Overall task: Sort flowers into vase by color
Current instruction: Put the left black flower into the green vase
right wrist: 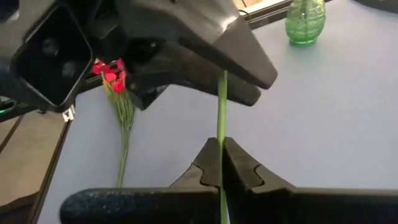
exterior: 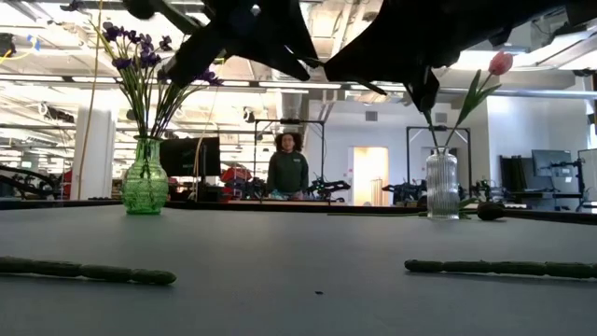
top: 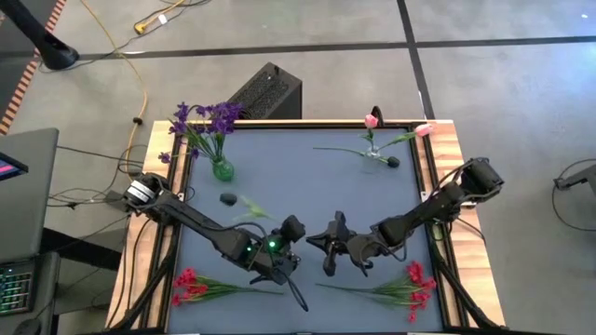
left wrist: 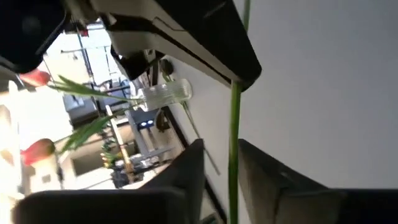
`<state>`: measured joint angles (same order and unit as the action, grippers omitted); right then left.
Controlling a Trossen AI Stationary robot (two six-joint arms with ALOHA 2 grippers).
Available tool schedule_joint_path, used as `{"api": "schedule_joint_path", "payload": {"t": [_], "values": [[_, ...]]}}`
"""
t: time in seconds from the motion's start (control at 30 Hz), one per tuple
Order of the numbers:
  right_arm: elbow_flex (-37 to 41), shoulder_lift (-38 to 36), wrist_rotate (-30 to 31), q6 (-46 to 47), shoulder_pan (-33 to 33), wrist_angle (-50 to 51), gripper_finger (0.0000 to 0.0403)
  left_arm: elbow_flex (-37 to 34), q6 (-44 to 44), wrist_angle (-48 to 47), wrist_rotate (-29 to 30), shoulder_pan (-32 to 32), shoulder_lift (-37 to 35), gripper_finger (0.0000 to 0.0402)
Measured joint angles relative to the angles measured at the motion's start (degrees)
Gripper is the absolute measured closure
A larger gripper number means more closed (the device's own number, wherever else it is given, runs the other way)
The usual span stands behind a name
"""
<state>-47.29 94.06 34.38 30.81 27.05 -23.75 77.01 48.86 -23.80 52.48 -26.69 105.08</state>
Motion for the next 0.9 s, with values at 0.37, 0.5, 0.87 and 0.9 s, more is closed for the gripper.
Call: {"api": "schedule_joint_path", "payload": {"t": [0.37,0.5,0.87,0.9], "values": [[0.0,0.0,5.36,1.99,1.98,2.53,0.0379,-0.18,-26.41,-10.17,-1.82,-6.08,-8.1,0.0232],[0.0,0.0,8.45,2.16,3.77,2.43,0.0379,-2.66,-39.26,-11.23,-9.15,-7.15,-15.28,0.0231],[0.0,0.0,22.34,4.08,11.08,2.25,0.0379,-22.45,-37.81,31.08,-19.68,-16.57,-26.42,0.023],[0.0,0.0,23.59,4.12,11.48,2.27,0.0379,-24.14,-37.24,35.4,-20.38,-17.37,-26.47,0.023]]}}
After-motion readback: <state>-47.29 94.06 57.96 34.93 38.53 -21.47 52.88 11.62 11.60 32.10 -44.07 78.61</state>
